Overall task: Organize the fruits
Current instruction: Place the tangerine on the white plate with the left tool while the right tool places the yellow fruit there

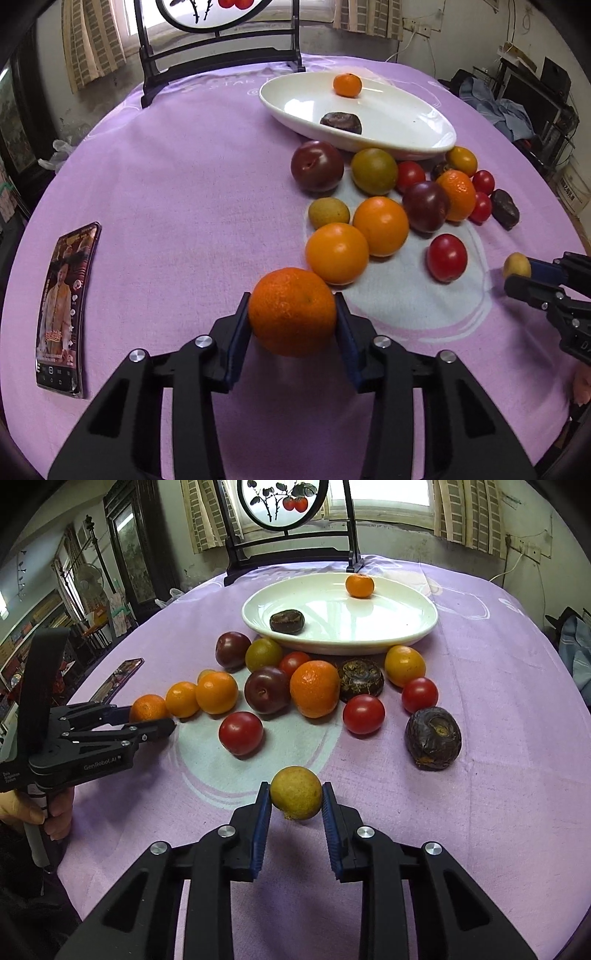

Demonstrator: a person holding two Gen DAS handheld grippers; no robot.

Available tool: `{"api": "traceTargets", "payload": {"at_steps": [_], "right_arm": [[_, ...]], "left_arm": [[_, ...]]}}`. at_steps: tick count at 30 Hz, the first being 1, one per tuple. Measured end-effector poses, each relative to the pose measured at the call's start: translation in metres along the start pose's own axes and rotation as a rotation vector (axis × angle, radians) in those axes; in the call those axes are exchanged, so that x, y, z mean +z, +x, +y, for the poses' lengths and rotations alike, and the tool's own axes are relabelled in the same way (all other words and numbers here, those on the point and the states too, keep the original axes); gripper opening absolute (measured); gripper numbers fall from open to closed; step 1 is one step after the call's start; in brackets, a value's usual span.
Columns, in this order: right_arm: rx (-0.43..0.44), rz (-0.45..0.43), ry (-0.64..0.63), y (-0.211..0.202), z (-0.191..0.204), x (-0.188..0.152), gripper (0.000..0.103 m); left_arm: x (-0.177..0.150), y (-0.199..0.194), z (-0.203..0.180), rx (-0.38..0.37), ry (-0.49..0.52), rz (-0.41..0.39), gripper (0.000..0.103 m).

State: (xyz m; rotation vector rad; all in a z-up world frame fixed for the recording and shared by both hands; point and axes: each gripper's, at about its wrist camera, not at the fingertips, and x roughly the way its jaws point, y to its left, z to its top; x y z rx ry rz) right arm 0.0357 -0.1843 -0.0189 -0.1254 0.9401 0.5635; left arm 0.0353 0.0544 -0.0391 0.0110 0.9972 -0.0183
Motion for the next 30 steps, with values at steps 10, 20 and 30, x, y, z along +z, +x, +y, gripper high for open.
{"api": "traceTargets", "payload": {"at_steps": [10, 20, 30], "right_arm": [[-0.054, -0.151, -0.031, -0.028, -0.013, 0.053, 0.028], [-0.118, -0.128, -0.041, 0.032, -0.035, 0.118, 0.028], [-0.138, -0.055, -0.005, 0.079, -0.055, 0.133, 0.042]], "left_arm": [[0.082, -0.037, -0.023, -0.023, 0.067, -0.154, 0.042], [0.182, 0.054, -0.037, 0.038, -0.035, -0.073, 0.042], [0.206, 0.113, -0.034, 0.072, -0.076, 0.012, 0.048]]}}
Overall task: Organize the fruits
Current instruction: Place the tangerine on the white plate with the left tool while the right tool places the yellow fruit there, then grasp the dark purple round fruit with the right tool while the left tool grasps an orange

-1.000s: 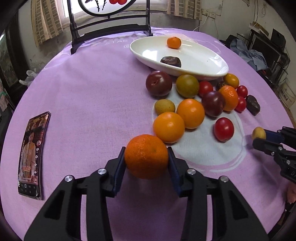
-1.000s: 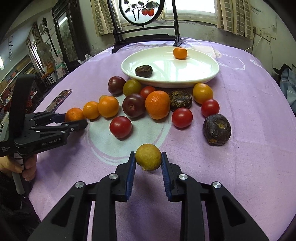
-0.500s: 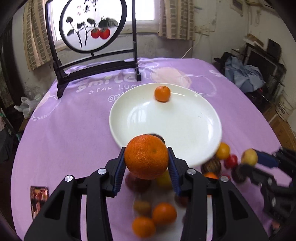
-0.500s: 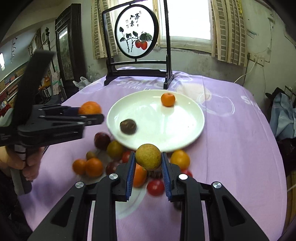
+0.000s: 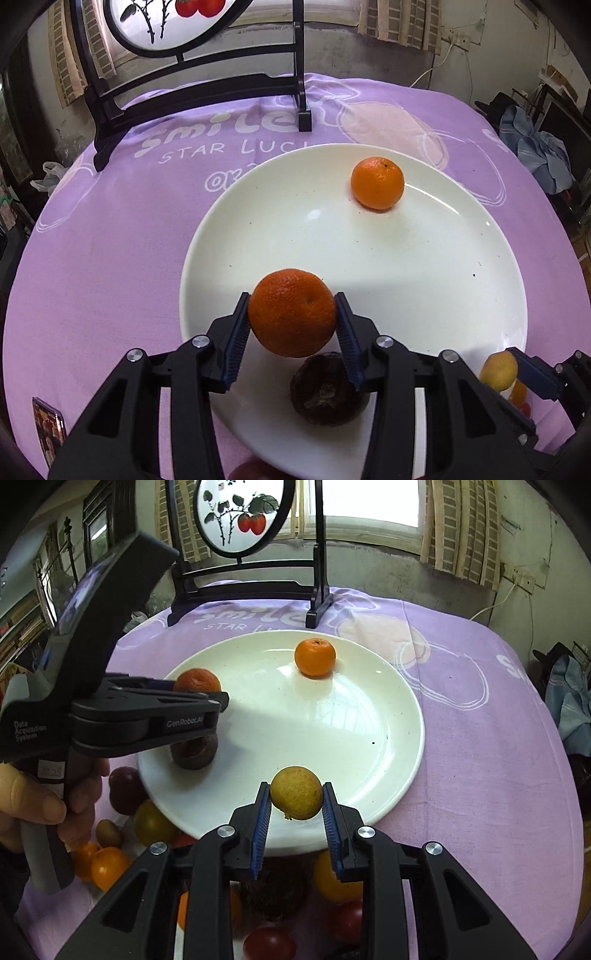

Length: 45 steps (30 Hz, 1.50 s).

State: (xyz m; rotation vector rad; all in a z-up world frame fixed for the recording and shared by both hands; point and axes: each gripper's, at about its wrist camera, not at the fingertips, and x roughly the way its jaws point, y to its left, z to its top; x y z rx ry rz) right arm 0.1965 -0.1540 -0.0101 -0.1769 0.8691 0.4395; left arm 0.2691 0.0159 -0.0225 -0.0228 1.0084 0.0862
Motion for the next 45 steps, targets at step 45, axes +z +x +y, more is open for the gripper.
{"api": "traceTargets", "payload": {"at_steps": [45], "right_arm": [[-0.072, 0.036, 0.094, -0.082, -0.008, -0.130, 0.068]], "left_arm": [[-0.196, -0.107, 0.035, -0.074, 0.015, -0.009, 0.091]]}}
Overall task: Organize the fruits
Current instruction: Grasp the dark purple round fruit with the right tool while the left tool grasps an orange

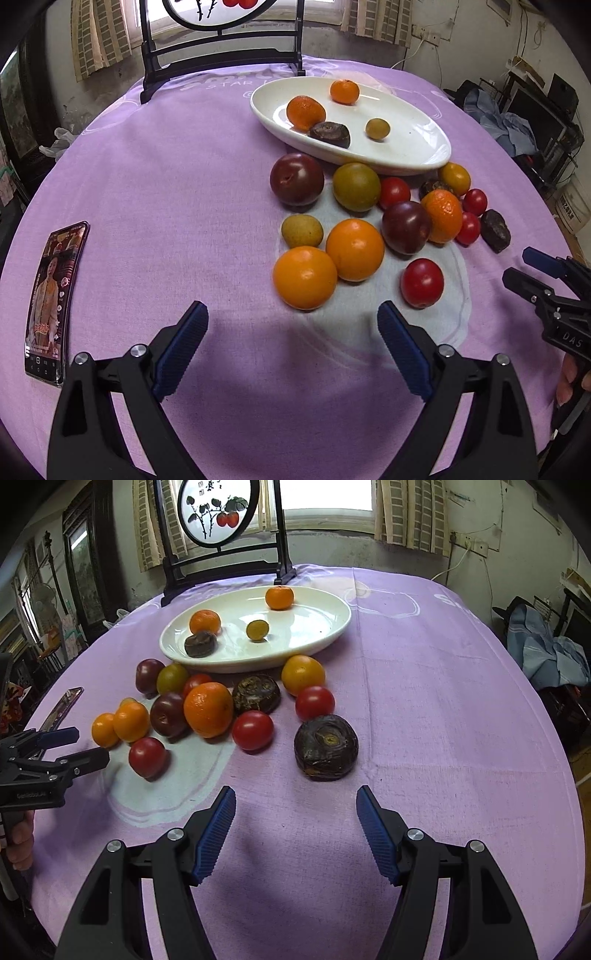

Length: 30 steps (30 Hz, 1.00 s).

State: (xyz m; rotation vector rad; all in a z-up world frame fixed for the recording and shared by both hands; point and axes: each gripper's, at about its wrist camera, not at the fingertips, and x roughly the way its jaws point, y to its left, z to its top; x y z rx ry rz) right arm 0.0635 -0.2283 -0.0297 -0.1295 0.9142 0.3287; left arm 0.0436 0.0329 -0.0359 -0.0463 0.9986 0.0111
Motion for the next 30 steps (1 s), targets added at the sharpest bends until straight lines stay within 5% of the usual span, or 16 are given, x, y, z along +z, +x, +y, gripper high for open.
{"api": "traceTargets", "payload": {"at_steps": [13, 19, 30], "right_arm": [[-0.048, 0.053, 0.010, 0.029, -0.006, 0.023, 0.068], [-0.057, 0.032, 0.061, 0.029, -0.011, 0.026, 0.043], [0.027, -0.008, 0.058, 0.006, -0.004, 0.012, 0.043]], "left_arm": [[0.007, 0.014, 0.002, -0.005, -0.006, 0.030, 0.091], [0.007, 0.015, 0.003, -0.003, -0.004, 0.037, 0.091], [0.008, 0.021, 0.005, 0.017, -0.005, 0.037, 0.091]]}}
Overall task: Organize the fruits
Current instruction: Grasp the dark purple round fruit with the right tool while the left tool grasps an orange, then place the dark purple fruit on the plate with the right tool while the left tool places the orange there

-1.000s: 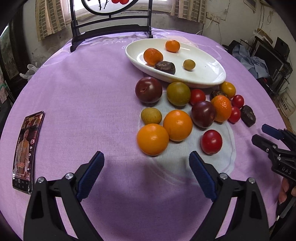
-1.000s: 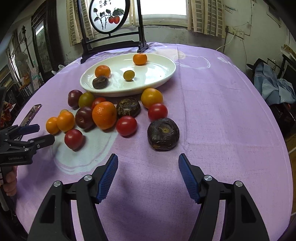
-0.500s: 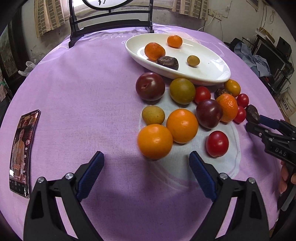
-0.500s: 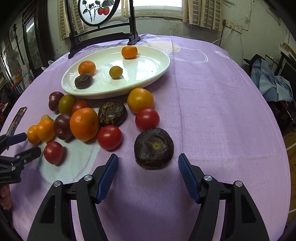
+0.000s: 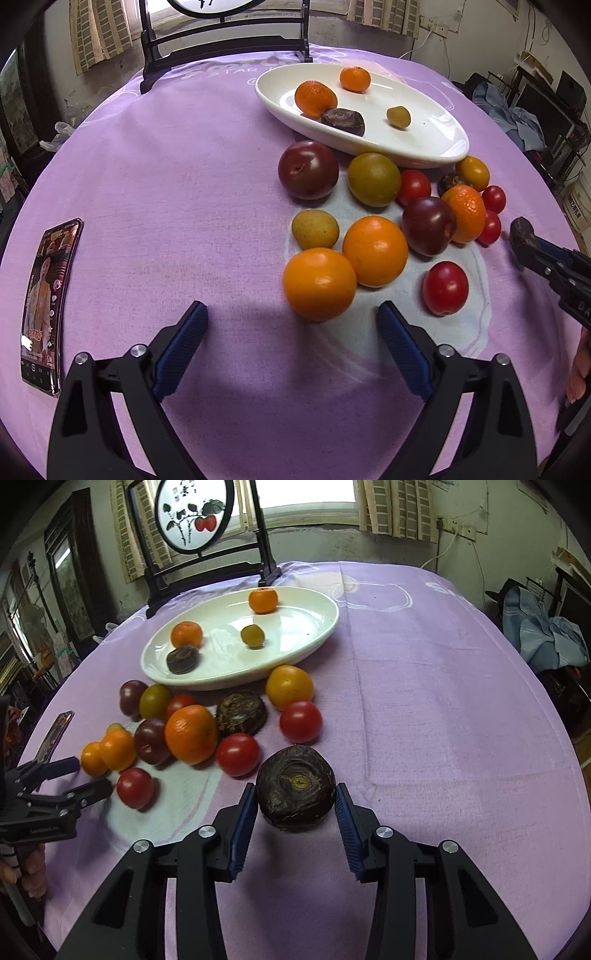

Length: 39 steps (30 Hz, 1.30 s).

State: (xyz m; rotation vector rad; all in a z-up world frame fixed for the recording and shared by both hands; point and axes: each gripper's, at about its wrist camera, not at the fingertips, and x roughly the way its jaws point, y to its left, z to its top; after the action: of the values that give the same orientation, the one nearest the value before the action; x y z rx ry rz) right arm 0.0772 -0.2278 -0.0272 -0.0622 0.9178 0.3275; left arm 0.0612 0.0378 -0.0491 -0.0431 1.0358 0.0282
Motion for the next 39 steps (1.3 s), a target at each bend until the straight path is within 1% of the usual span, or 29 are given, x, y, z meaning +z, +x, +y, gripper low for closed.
{"api": "traceTargets", "payload": {"at_steps": [2, 4, 6, 9, 10, 11, 12, 13, 14, 16, 20, 28, 34, 39], "right_arm": [[0.016, -0.001, -0.010, -0.002, 0.003, -0.001, 0.043], [0.026, 0.002, -0.020, -0.004, 0.006, -0.003, 0.043], [0.035, 0.007, -0.027, -0.003, 0.009, -0.004, 0.043], [0.043, 0.012, -0.032, -0.003, 0.012, -0.006, 0.043], [0.044, 0.013, -0.034, -0.003, 0.013, -0.006, 0.043], [0.047, 0.015, -0.035, -0.003, 0.013, -0.007, 0.043], [0.053, 0.017, -0.034, -0.003, 0.014, -0.007, 0.043], [0.059, 0.018, -0.034, -0.003, 0.014, -0.007, 0.043], [0.064, 0.016, -0.038, -0.005, 0.016, -0.007, 0.043], [0.071, 0.011, -0.044, -0.007, 0.018, -0.007, 0.043], [0.082, 0.001, -0.056, -0.012, 0.020, -0.007, 0.043], [0.101, -0.033, -0.090, -0.023, 0.031, 0.002, 0.043], [0.108, -0.077, -0.136, -0.033, 0.041, 0.017, 0.043], [0.106, -0.116, -0.175, -0.037, 0.047, 0.037, 0.043]], "left_arm": [[0.002, 0.002, 0.001, 0.002, 0.002, -0.003, 0.090], [0.003, 0.003, 0.000, 0.004, 0.013, -0.007, 0.087], [0.005, 0.005, -0.001, 0.011, 0.023, -0.010, 0.086], [0.007, 0.005, -0.003, 0.011, 0.035, -0.021, 0.077], [0.009, 0.005, -0.005, 0.010, 0.042, -0.026, 0.071], [0.009, 0.004, -0.006, 0.008, 0.048, -0.032, 0.062], [0.010, 0.003, -0.007, 0.006, 0.054, -0.038, 0.057], [0.010, 0.001, -0.009, -0.001, 0.063, -0.046, 0.045], [0.010, -0.001, -0.012, -0.013, 0.075, -0.049, 0.036], [0.008, -0.004, -0.017, -0.003, 0.091, -0.049, 0.036], [0.004, -0.014, -0.020, -0.029, 0.095, -0.057, 0.036], [0.007, -0.047, -0.027, -0.057, 0.118, -0.133, 0.036], [0.017, -0.059, -0.031, -0.057, 0.138, -0.170, 0.036], [0.036, -0.060, -0.033, -0.058, 0.142, -0.183, 0.036]]}}
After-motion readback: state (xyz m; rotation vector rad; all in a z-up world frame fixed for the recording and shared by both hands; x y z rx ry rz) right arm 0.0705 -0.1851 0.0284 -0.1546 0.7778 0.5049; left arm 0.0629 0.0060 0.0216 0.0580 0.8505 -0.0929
